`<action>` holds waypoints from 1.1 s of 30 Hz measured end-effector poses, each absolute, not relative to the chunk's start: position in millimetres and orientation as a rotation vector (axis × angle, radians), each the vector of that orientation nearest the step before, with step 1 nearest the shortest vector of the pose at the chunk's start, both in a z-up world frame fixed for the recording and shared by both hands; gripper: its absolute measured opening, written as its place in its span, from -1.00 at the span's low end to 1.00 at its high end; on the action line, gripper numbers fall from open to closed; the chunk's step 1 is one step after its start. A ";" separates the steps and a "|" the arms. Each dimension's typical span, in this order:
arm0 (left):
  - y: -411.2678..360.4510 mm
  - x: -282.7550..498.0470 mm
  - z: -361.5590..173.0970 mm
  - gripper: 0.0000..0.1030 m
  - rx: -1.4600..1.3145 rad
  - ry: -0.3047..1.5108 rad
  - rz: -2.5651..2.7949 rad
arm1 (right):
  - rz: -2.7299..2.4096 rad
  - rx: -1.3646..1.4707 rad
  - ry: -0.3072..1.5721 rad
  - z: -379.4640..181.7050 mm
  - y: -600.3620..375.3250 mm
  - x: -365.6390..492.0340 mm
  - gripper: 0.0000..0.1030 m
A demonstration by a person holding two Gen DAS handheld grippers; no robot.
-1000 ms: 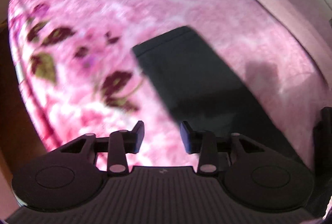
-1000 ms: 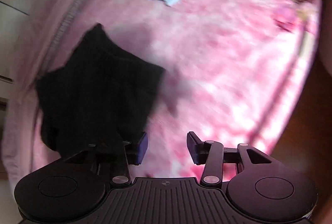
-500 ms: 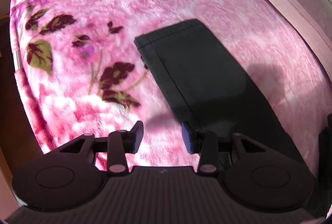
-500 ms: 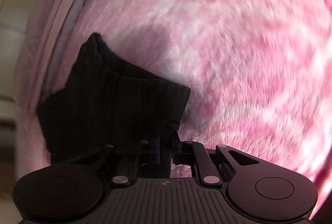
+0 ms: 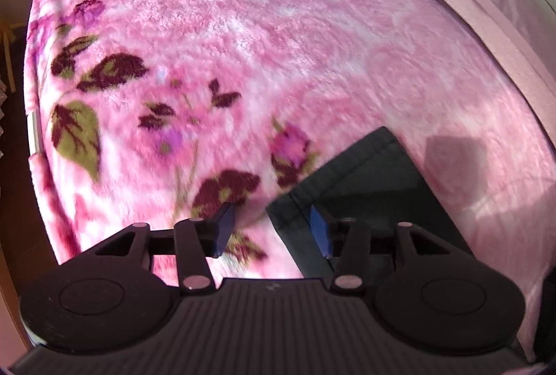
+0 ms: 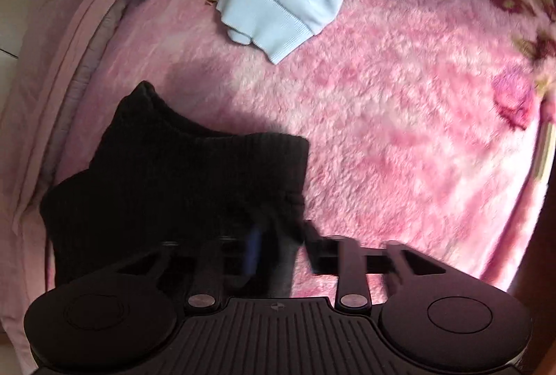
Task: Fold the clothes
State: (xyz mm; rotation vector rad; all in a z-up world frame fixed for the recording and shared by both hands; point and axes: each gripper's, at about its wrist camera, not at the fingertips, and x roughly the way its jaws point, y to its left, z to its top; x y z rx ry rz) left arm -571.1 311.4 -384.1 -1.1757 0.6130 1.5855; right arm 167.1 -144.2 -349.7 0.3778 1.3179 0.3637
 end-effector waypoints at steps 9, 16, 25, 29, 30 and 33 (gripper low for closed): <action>328.7 -576.8 -383.4 -1.00 -1.197 0.502 1.518 | 0.335 0.420 1.356 -367.3 -150.0 159.0 -0.77; 319.0 -592.5 -365.2 -0.92 -1.198 0.511 1.438 | 0.353 0.388 1.379 -361.0 -146.8 159.6 -0.70; 332.4 -589.3 -388.0 -0.49 -1.249 0.596 1.381 | 0.365 0.367 1.358 -361.6 -146.5 150.7 -0.17; 327.1 -597.6 -376.2 -0.86 -1.226 0.564 1.335 | 0.376 0.331 1.342 -362.9 -143.1 146.5 -0.63; 325.2 -600.5 -372.3 -0.87 -1.221 0.551 1.324 | 0.389 0.320 1.338 -361.1 -142.2 145.3 -0.94; 319.7 -609.3 -360.6 -0.88 -1.206 0.513 1.290 | 0.420 0.291 1.309 -348.9 -141.8 141.8 -0.95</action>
